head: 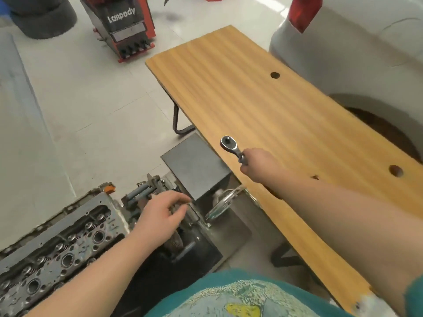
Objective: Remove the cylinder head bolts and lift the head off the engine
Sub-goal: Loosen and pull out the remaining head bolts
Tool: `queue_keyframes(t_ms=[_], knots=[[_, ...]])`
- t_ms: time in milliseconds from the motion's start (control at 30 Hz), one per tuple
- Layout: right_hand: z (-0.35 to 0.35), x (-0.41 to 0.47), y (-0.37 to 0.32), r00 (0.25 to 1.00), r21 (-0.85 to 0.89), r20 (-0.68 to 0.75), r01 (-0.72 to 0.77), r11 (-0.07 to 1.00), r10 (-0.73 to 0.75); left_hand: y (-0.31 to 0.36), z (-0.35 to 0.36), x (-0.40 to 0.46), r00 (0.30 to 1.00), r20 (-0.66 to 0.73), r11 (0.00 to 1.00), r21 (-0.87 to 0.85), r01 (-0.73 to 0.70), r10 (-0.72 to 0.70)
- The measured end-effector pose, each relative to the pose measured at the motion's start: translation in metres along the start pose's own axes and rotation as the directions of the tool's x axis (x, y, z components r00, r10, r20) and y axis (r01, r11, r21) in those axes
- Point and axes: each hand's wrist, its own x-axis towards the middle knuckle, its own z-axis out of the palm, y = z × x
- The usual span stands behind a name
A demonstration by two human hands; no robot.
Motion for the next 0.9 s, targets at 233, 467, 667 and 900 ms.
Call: queue_keyframes(t_ms=[233,467,667,900], knots=[[0.052,-0.08,0.11,0.946,0.05,0.107,-0.312,0.949,0.305,0.044,0.082,0.045,0.943,0.323,0.978,0.159,-0.133,0.076],[0.092,-0.117,0.149,0.897,0.059,0.142,-0.429,0.901,0.418,0.054,0.119,0.051,0.932,0.36,0.923,0.347,-0.168,0.034],[0.11,-0.12,0.166,0.897,0.046,0.121,-0.433,0.9,0.426,0.048,0.128,0.048,0.932,0.361,0.931,0.338,-0.134,0.003],[0.083,-0.138,0.147,0.867,0.169,-0.102,-0.468,0.868,0.487,0.059,0.116,0.035,0.953,0.291,0.932,0.318,-0.177,0.082]])
